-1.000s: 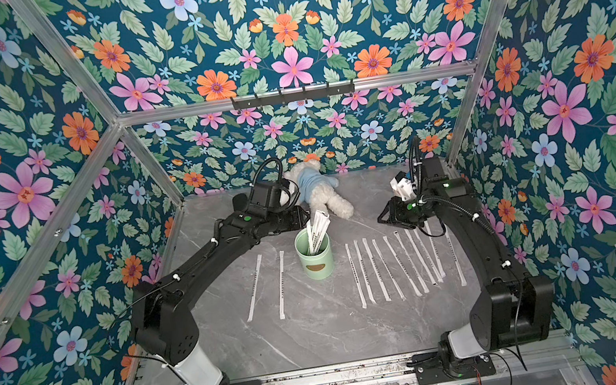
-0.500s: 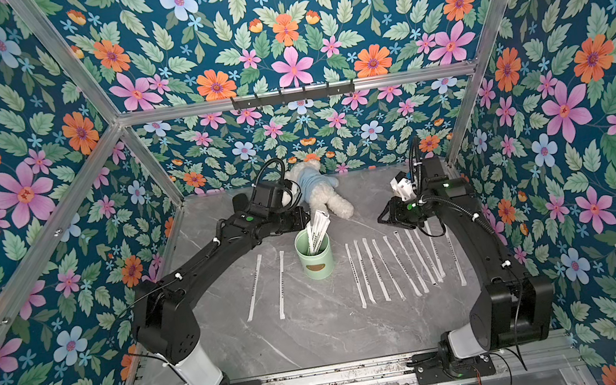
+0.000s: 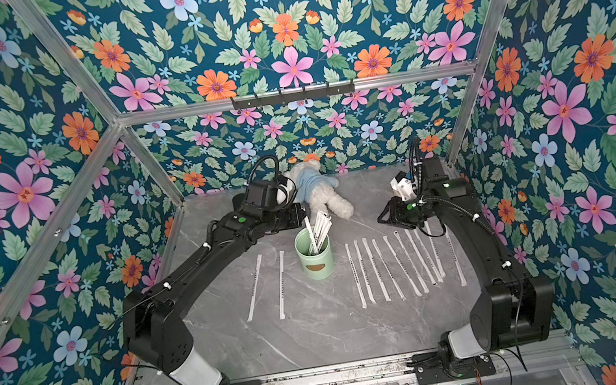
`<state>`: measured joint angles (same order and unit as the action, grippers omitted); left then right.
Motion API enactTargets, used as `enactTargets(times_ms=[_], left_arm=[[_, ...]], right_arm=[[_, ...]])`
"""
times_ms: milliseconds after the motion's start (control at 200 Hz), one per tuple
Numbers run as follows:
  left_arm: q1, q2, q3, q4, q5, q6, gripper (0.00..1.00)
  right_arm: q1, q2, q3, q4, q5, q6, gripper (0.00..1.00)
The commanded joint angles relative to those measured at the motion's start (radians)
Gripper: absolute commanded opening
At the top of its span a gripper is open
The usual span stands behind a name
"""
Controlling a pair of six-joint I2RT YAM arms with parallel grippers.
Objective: Take the straws out of the storage container
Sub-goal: Pick up the straw from the container, then place the straw at the center of the board.
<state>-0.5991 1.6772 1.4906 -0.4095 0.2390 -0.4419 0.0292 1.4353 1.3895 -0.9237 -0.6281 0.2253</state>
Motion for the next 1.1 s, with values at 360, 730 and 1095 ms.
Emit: enactTargets(times_ms=[360,730,1095], left_arm=[[0.000,-0.079,0.259,-0.359,-0.228,0.091,0.08],[0.021,-0.057,0.412,-0.748,-0.364,0.091,0.08],[0.143,-0.038,0.046,-0.589,-0.221,0.099,0.07]], right_arm=[[0.000,-0.021,-0.005,0.009,-0.032,-0.003,0.38],[0.001,-0.020,-0.016,0.000,-0.003,-0.018,0.38],[0.000,-0.016,-0.010,-0.014,0.011,-0.030,0.38]])
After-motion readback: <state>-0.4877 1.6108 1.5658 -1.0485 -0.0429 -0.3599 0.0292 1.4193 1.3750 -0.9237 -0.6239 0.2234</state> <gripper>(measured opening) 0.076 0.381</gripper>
